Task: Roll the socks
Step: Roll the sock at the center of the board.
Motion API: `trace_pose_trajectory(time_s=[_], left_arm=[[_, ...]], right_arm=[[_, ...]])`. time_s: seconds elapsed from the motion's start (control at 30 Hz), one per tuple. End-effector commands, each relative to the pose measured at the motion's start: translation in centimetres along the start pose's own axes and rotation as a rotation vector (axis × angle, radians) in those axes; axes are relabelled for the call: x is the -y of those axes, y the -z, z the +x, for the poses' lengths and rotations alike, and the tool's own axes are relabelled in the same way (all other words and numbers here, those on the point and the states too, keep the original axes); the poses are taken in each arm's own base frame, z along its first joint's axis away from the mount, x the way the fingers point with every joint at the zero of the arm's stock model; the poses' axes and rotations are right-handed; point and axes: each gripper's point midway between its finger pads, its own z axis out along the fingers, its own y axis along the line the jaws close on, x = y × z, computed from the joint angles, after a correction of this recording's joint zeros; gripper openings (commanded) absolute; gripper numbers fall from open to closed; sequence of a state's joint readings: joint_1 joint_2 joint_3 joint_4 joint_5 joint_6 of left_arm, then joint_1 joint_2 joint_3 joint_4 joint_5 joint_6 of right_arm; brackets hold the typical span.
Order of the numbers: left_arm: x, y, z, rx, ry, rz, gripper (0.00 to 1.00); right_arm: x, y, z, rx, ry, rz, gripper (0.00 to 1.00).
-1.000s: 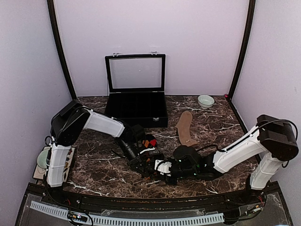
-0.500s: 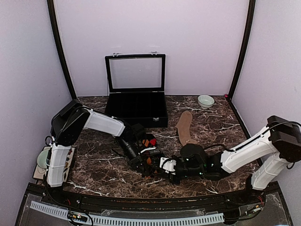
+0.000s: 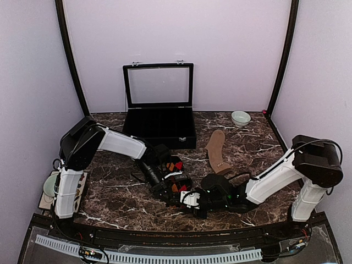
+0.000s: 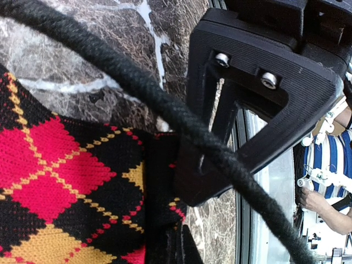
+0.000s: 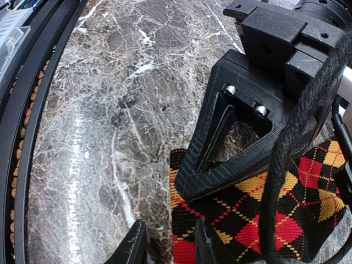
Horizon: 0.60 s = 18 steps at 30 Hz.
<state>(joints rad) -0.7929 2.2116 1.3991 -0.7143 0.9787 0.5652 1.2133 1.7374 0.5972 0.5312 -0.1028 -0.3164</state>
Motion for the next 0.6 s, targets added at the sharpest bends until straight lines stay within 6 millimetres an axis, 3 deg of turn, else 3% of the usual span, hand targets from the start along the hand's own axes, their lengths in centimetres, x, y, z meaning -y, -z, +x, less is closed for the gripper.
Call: trace_pose_trajectory(time_s=[0.0, 0.33, 0.57], left_arm=[[-5.6, -0.6, 4.6, -0.171, 0.033, -0.196, 0.0], [-5.4, -0.6, 4.6, -0.171, 0.029, -0.19, 0.0], [-5.2, -0.6, 4.6, -0.17, 0.026, -0.179, 0.01]], right_arm=[[0.4, -0.5, -0.1, 0.015, 0.018, 0.039, 0.3], [0.7, -0.7, 0.9, -0.015, 0.026, 0.063, 0.31], [0.1, -1.3, 3.4, -0.073, -0.006, 0.036, 0.29]])
